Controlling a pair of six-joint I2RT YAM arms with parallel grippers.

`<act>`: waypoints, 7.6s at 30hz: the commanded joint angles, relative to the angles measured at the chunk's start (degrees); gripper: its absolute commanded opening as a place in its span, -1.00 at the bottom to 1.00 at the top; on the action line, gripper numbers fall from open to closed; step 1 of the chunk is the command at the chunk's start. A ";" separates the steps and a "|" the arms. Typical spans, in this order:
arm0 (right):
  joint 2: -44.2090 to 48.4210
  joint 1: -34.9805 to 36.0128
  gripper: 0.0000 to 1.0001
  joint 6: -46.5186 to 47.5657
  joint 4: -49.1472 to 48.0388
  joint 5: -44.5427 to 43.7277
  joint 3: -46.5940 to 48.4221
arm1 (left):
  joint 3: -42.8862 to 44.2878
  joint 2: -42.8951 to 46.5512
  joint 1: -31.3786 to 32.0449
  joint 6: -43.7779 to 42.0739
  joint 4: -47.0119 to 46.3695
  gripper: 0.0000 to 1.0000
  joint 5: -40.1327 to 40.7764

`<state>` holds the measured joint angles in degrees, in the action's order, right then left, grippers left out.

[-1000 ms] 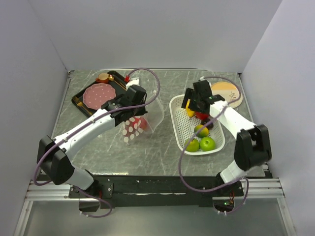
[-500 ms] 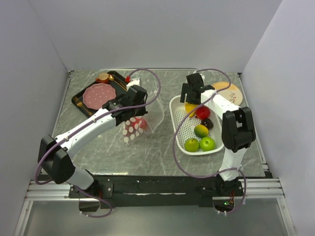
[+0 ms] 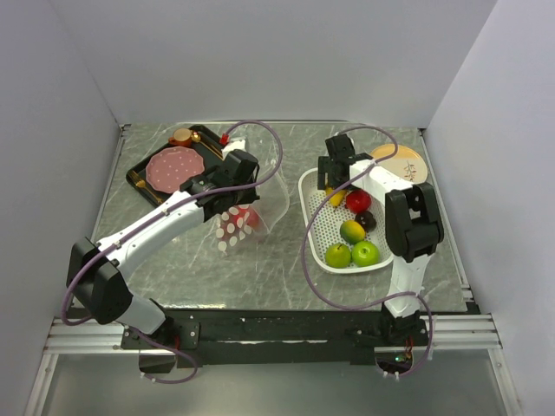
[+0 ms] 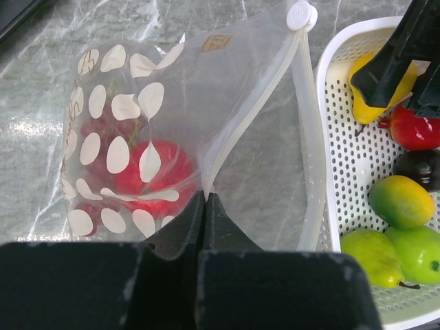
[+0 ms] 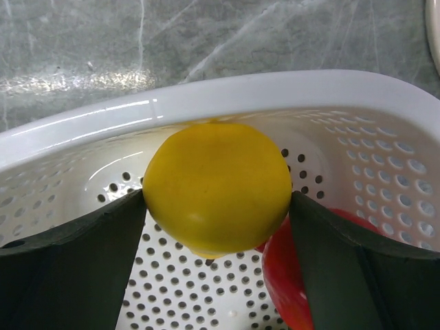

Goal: Place the food in the zip-top bag and seal the zipper
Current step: Pick up the fake fruit from the bin, then place the fake fruit in the zipper food storage bag, then pick up the fake fruit from the bin, then place the fake fruit in the zipper food storage bag.

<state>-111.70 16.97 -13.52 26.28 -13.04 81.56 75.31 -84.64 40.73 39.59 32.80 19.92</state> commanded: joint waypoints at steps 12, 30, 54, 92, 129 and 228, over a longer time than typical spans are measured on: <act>0.08 -0.80 0.08 -0.01 -1.85 5.03 -0.17 | 0.98 1.59 -0.39 -0.75 -0.10 -0.99 0.29; 21.69 -0.71 -0.34 -7.04 -6.42 17.51 -8.34 | 0.10 1.94 -0.39 -0.04 -0.36 -0.99 -0.06; 26.63 15.02 -0.33 -18.74 -19.07 26.48 -11.60 | 0.72 1.14 -0.39 1.10 -0.98 -0.99 -0.59; 26.97 18.54 1.00 -16.71 -14.60 21.57 -9.84 | 1.77 5.28 -0.48 1.63 -0.37 -0.99 -0.68; 15.20 -3.08 1.00 -13.81 1.39 -5.51 -9.58 | -1.13 4.31 -3.73 1.45 -1.51 -0.99 -7.18; 26.99 15.99 -0.01 -21.02 -21.45 28.16 -15.91 | 3.97 -0.97 -3.73 -0.39 -1.60 -0.99 -11.22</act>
<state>-82.17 32.27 -32.77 8.10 15.29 61.25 78.02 -86.26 36.95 39.66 33.21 9.89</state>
